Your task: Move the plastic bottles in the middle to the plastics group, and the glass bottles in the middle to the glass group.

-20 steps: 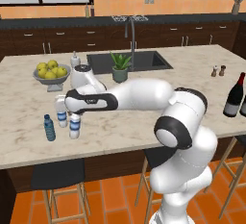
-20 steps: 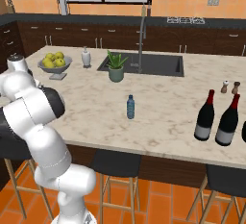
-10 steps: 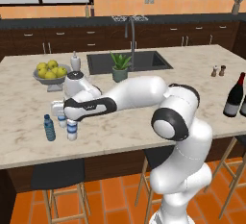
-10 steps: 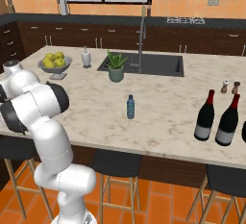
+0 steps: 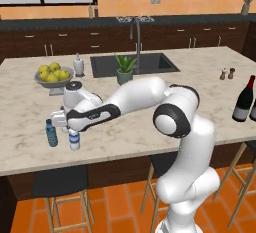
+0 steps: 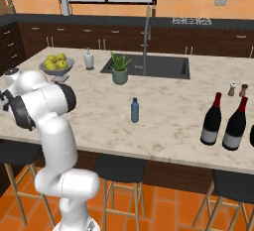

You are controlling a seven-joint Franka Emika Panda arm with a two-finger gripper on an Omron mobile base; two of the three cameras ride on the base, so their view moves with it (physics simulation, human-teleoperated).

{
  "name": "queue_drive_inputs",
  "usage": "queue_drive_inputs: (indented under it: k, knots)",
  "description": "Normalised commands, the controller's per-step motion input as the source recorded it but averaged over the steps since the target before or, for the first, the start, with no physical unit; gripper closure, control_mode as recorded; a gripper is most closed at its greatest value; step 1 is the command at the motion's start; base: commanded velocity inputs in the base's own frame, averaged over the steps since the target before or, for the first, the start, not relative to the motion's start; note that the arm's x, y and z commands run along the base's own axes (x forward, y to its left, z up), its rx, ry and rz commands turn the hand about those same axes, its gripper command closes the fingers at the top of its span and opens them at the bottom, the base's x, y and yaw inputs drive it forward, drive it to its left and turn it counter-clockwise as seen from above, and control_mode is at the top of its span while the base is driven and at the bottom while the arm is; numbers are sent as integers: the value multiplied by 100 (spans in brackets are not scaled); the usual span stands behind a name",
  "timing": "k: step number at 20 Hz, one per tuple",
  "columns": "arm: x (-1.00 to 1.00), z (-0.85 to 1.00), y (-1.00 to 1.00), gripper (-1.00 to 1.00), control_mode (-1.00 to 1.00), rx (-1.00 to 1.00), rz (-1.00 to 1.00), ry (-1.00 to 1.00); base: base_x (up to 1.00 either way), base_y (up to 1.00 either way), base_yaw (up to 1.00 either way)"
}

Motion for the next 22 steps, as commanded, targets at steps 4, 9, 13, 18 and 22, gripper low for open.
queue_drive_inputs:
  k: [4, 9, 13, 18, 22]
  knots:
    - [21, -20, 12, 100, -100, -2, 0, 0, 0, 0, 0]
    - [19, -21, 9, 100, -100, -1, 0, 0, 0, 0, 0]
    - [7, -34, 5, 100, -100, -3, 0, 0, 0, 0, 0]
    - [0, -41, 0, 100, -100, -3, 0, 0, 0, 0, 0]
    - [0, -38, -7, 100, -100, -1, 0, 0, 0, 0, 0]
